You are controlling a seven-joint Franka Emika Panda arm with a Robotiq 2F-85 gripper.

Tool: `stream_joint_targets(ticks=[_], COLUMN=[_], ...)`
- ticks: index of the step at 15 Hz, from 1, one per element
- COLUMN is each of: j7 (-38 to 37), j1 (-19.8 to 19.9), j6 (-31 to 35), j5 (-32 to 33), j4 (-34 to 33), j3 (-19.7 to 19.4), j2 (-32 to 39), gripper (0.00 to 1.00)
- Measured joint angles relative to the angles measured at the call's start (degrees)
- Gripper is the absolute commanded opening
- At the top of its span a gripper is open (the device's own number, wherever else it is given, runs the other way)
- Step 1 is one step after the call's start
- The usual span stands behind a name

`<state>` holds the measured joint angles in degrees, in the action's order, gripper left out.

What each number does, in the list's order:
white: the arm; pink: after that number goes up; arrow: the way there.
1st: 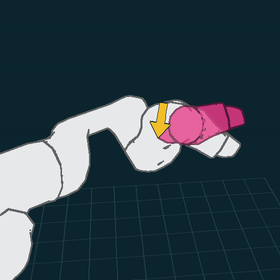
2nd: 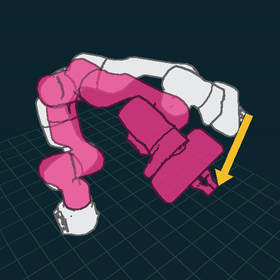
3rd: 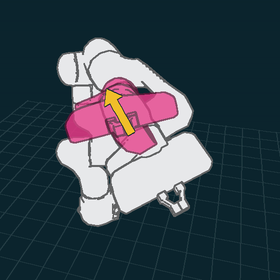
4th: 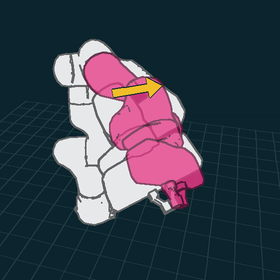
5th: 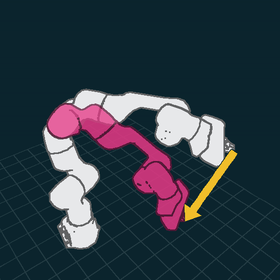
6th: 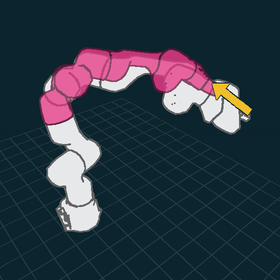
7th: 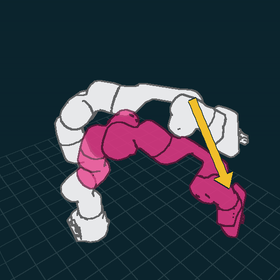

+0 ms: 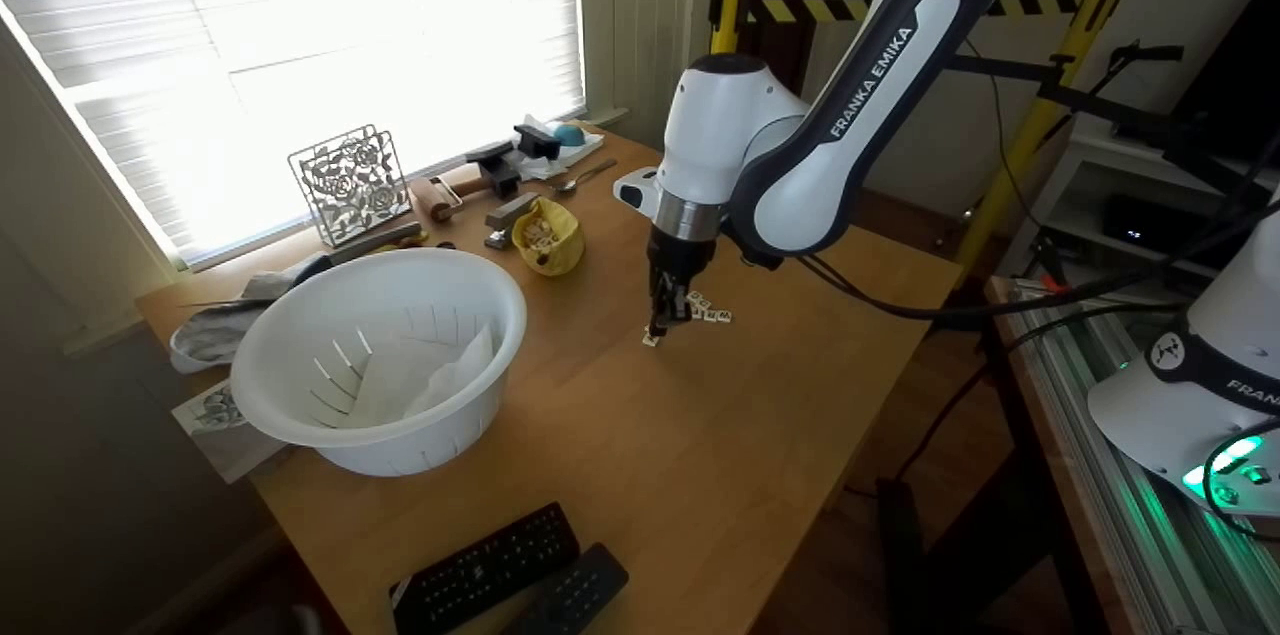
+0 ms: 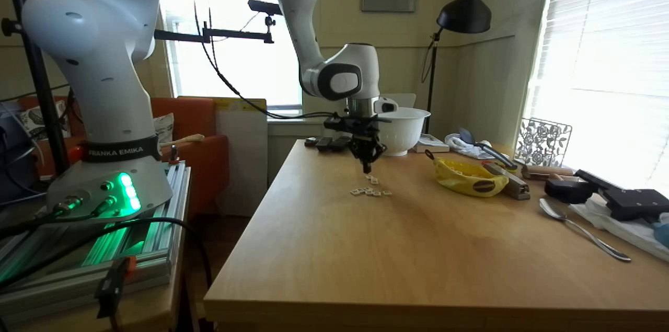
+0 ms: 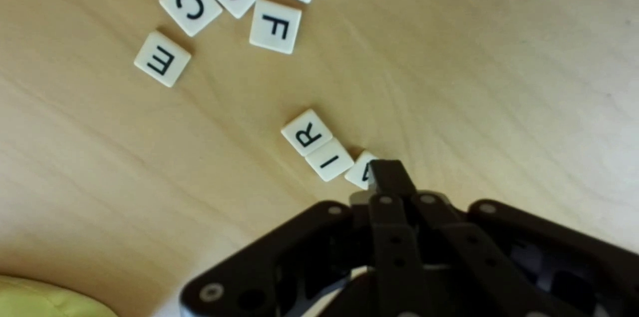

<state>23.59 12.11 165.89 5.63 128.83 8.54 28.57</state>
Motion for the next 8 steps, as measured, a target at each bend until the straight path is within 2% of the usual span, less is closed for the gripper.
stream_joint_targets(ticks=[8], j7=[-0.8], j1=[0.0], j6=[0.0], j5=[0.0], j4=[-0.3], j3=[0.0], j2=[1.5], gripper=[0.0])
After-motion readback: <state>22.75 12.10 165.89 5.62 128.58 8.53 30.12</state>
